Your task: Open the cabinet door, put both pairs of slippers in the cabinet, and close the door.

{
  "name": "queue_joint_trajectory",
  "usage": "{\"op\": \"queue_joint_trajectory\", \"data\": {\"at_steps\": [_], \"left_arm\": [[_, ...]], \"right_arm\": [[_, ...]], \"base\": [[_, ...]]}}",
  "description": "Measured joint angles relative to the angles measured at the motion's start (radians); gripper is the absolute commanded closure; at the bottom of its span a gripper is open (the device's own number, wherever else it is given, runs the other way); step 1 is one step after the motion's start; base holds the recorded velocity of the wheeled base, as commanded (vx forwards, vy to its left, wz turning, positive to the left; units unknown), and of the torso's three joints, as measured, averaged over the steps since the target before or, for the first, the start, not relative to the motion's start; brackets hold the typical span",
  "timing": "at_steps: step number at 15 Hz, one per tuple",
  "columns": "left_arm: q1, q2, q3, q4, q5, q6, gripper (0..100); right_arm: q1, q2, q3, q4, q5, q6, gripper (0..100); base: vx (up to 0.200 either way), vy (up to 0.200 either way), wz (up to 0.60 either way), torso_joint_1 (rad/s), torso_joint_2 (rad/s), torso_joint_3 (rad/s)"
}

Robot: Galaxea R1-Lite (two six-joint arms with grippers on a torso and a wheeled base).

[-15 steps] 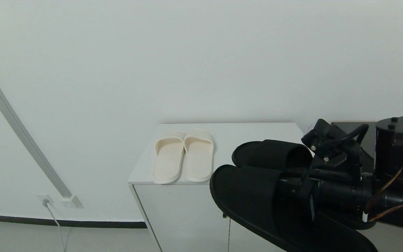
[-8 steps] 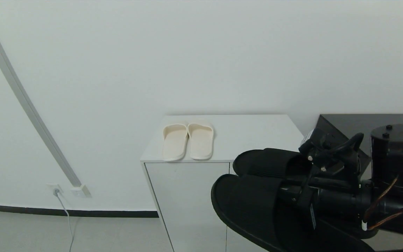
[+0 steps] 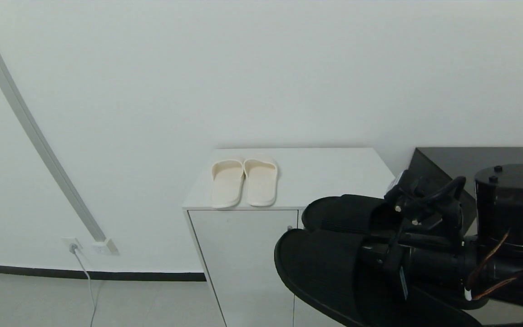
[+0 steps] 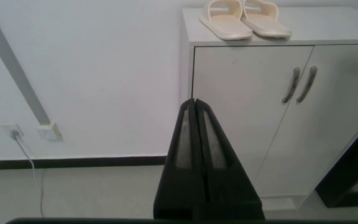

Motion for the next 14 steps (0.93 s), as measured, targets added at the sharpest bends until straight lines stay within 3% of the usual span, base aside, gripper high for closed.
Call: {"op": "queue_joint_trajectory", "data": {"at_steps": [2,7,8,14], "left_arm": [[0.000,0.000,0.000,0.000,0.000,0.000,100],[0.000,0.000,0.000,0.000,-0.003,0.001,100],[0.000,0.000,0.000,0.000,-0.003,0.001,0],[0.000,0.000,0.000,0.001,-0.003,0.002,0]], "right_arm": [[0.001,0.000,0.005,-0.003,-0.001,0.000,100],[-0.002,0.000,0.017,-0.003,0.000,0.004,100],[-0.002,0.002,0.019,-0.004,0.000,0.005,100],[-0.001,0.005,0.032,-0.005,-0.004,0.004,100]], "base": [[0.000,0.000,0.00,-0.023,0.04,0.035],[0.000,0.000,0.00,-0.168,0.39,0.227],[0.000,0.000,0.00,-0.222,0.54,0.315],[0.000,0.000,0.00,-0.221,0.54,0.320]]}}
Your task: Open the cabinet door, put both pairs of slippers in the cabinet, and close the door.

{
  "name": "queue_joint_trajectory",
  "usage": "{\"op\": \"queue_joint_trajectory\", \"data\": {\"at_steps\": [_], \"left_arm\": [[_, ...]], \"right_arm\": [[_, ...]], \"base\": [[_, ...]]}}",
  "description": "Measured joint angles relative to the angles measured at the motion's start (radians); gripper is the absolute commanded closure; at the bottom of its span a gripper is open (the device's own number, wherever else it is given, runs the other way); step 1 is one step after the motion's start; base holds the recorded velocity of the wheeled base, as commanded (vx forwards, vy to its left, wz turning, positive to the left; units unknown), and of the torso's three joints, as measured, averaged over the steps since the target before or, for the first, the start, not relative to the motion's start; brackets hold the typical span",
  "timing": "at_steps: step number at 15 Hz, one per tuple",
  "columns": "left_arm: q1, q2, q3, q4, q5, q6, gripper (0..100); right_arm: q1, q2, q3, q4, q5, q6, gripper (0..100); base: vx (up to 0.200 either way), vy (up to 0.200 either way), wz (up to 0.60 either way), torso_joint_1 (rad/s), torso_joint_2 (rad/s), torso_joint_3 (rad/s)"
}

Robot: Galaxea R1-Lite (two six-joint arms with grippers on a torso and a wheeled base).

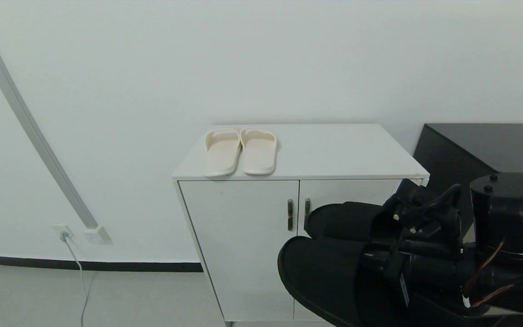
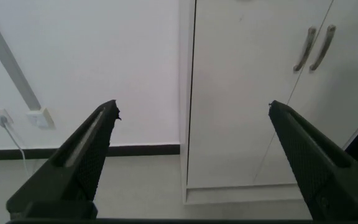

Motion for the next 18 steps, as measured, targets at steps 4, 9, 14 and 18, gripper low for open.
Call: {"op": "queue_joint_trajectory", "data": {"at_steps": [4,9,14,18], "left_arm": [[0.000,0.000,0.000,-0.001,0.002,-0.003,0],[0.000,0.000,0.000,-0.001,0.003,-0.003,0],[0.000,0.000,0.000,0.000,0.002,-0.003,0],[0.000,0.000,0.000,-0.001,0.002,-0.003,0]], "right_arm": [[0.000,0.001,0.003,0.000,-0.001,0.000,100],[0.000,0.003,0.010,0.000,-0.001,-0.003,100],[-0.001,0.003,0.011,-0.001,-0.002,-0.002,100],[-0.001,0.004,0.011,-0.001,-0.002,-0.001,100]], "base": [[0.000,0.000,0.00,-0.187,0.51,0.318],[0.000,0.000,0.00,-0.159,0.49,0.327],[0.000,0.000,0.00,-0.125,0.47,0.343],[0.000,0.000,0.00,-0.071,0.45,0.372]]}}
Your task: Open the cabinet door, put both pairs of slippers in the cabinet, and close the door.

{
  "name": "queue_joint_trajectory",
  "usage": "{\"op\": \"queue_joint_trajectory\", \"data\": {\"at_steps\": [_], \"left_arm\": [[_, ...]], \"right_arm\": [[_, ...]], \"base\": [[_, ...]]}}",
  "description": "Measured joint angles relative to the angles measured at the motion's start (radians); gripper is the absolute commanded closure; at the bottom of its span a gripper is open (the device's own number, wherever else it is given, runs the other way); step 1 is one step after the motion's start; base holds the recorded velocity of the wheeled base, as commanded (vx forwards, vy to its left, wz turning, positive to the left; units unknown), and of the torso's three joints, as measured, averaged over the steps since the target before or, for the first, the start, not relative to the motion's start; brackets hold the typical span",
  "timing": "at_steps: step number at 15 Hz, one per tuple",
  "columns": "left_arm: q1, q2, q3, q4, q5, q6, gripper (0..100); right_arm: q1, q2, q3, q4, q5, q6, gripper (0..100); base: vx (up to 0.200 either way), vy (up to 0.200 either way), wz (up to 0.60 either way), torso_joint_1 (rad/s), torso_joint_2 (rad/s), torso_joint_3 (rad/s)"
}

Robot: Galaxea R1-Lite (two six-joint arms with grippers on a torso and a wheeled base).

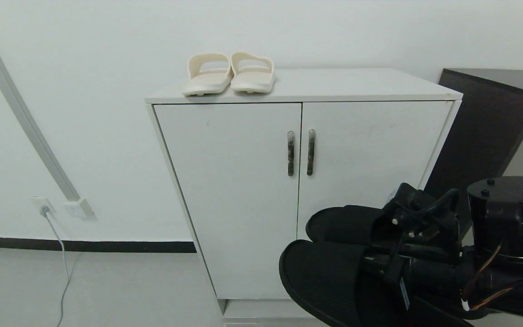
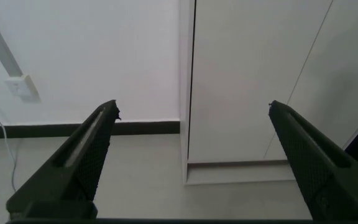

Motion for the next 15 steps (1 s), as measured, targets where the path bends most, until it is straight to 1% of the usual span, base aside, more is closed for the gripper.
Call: {"op": "queue_joint_trajectory", "data": {"at_steps": [3,9,11,12,13,14,15], "left_arm": [[0.000,0.000,0.000,0.001,0.000,0.001,0],[0.000,0.000,0.000,0.000,0.005,0.004,0],[0.000,-0.001,-0.001,0.000,0.075,0.007,0],[0.000,-0.001,-0.004,-0.001,0.081,0.035,0],[0.000,-0.001,-0.006,-0.002,0.084,0.075,0],[0.000,0.000,-0.006,0.000,0.085,0.083,0],[0.001,0.004,-0.010,0.000,0.084,0.080,0]], "right_arm": [[0.000,0.007,0.000,-0.001,0.000,0.000,100],[-0.001,0.009,0.000,-0.003,-0.001,-0.003,100],[-0.004,0.008,0.001,-0.003,-0.002,-0.004,100],[-0.004,0.008,0.001,-0.003,-0.001,-0.003,100],[-0.004,0.008,0.001,-0.003,-0.002,-0.003,100],[-0.004,0.008,0.002,-0.003,-0.001,-0.003,100],[-0.005,0.009,0.004,-0.001,-0.001,-0.004,100]], "base": [[0.000,0.000,0.00,-0.020,0.41,0.375],[0.000,0.000,0.00,0.000,0.01,0.008],[0.000,0.000,0.00,0.000,0.00,0.000],[0.000,0.000,0.00,-0.007,0.04,0.100],[0.000,0.000,0.00,-0.012,0.20,0.134],[0.000,0.000,0.00,-0.002,0.12,0.071],[0.000,0.000,0.00,0.007,0.09,0.036]]}}
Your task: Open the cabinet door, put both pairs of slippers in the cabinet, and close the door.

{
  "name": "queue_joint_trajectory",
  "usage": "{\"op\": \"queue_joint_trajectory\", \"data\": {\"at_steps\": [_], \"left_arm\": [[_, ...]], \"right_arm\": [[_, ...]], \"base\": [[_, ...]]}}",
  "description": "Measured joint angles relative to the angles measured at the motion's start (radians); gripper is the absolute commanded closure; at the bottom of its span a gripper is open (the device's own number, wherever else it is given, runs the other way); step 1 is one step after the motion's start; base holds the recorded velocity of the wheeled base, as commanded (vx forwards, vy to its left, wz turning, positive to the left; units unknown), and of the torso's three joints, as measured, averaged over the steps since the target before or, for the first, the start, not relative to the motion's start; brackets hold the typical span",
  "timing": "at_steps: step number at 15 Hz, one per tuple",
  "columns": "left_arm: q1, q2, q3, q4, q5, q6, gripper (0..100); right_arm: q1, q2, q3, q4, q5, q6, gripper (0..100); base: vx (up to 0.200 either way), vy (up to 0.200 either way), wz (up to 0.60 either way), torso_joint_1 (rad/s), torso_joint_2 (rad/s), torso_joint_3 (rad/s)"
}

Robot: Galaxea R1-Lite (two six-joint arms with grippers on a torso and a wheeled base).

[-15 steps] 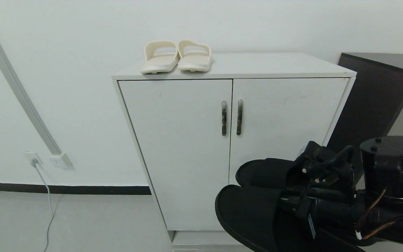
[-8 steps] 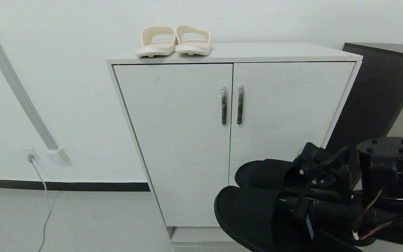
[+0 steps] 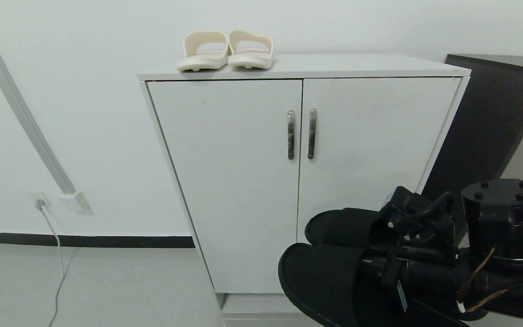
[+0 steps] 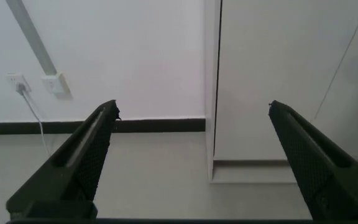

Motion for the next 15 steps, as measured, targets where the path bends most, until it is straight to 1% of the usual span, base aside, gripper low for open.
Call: {"op": "queue_joint_trajectory", "data": {"at_steps": [1,2,3,4,6,7,9,10,11,12,13,15], "left_arm": [[0.000,0.009,-0.029,0.000,0.000,-0.025,0],[0.000,0.026,-0.092,0.000,-0.007,-0.070,0],[0.000,0.052,-0.152,0.001,-0.029,-0.100,0],[-0.001,0.103,-0.210,0.004,-0.076,-0.126,0],[-0.004,0.233,-0.306,0.006,-0.206,-0.159,0],[-0.005,0.310,-0.356,0.007,-0.292,-0.172,0],[-0.006,0.444,-0.445,-0.016,-0.469,-0.185,0],[-0.007,0.509,-0.477,-0.052,-0.550,-0.188,0],[-0.007,0.573,-0.500,-0.097,-0.615,-0.189,0],[-0.008,0.625,-0.516,-0.133,-0.660,-0.190,0],[-0.016,0.679,-0.529,-0.165,-0.686,-0.191,0],[-0.067,0.799,-0.551,-0.236,-0.716,-0.195,0]], "right_arm": [[-0.001,0.001,0.002,-0.002,0.000,-0.001,100],[0.000,0.003,0.006,0.000,0.001,-0.001,100],[0.000,0.005,0.006,-0.002,0.001,-0.001,100],[0.000,0.008,0.006,-0.002,0.000,0.000,100],[0.000,0.011,0.008,-0.001,0.000,0.003,100],[-0.001,0.011,0.009,-0.002,0.000,0.002,100],[0.000,0.012,0.010,-0.003,0.000,0.001,100],[0.000,0.012,0.011,-0.002,0.001,0.001,100],[0.000,0.012,0.011,-0.003,0.001,0.001,100],[0.000,0.012,0.011,-0.007,0.001,0.001,100],[0.000,0.012,0.012,-0.010,0.000,0.001,100],[0.000,0.012,0.013,-0.009,0.000,0.001,100]], "base": [[0.000,0.000,0.00,0.000,0.00,0.000],[0.000,0.000,0.00,0.000,0.00,0.000],[0.000,0.000,0.00,0.000,0.00,0.000],[0.000,0.000,0.00,0.000,0.00,0.000],[0.000,0.000,0.00,0.000,0.00,0.000],[0.000,0.000,0.00,0.000,0.00,0.000],[0.000,0.000,0.00,0.000,0.00,0.000],[0.000,0.000,0.00,0.000,0.00,0.000],[0.000,0.000,0.00,0.000,0.00,0.000],[0.000,0.000,0.00,0.000,0.00,0.000],[0.000,0.000,0.00,0.000,0.00,0.000],[0.000,0.000,0.00,0.000,0.00,0.000]]}}
